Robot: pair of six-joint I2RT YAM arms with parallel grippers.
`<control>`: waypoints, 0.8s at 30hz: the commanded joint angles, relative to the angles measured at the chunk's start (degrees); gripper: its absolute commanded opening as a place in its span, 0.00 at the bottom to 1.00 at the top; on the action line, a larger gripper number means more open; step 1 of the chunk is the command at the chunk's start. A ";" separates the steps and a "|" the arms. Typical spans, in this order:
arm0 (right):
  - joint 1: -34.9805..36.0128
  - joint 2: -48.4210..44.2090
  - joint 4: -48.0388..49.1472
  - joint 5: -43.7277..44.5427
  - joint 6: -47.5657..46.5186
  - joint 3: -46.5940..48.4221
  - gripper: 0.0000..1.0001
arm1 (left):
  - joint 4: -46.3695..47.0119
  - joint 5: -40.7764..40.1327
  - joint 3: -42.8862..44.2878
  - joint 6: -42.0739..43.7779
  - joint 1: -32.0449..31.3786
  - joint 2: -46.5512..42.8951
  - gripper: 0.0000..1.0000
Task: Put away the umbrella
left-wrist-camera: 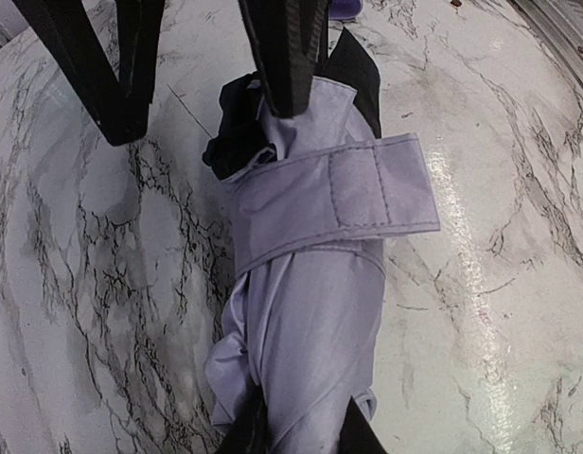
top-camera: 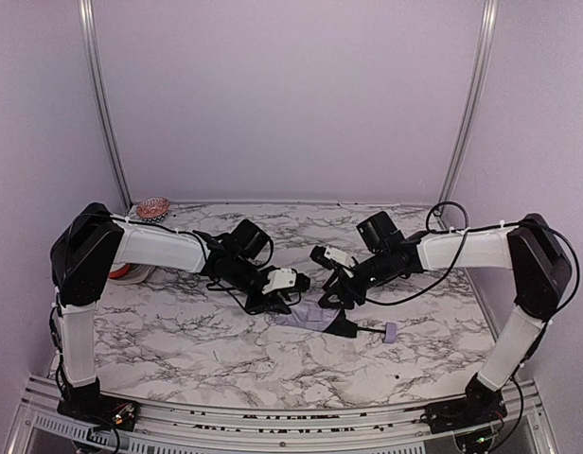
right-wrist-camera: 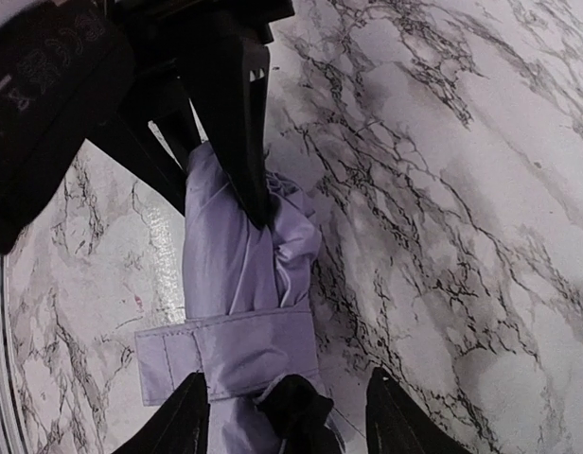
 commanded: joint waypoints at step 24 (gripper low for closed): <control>5.51 11.99 -15.57 8.37 -5.42 11.14 0.50 | -4.03 -9.64 -4.99 -2.81 0.21 -6.35 0.99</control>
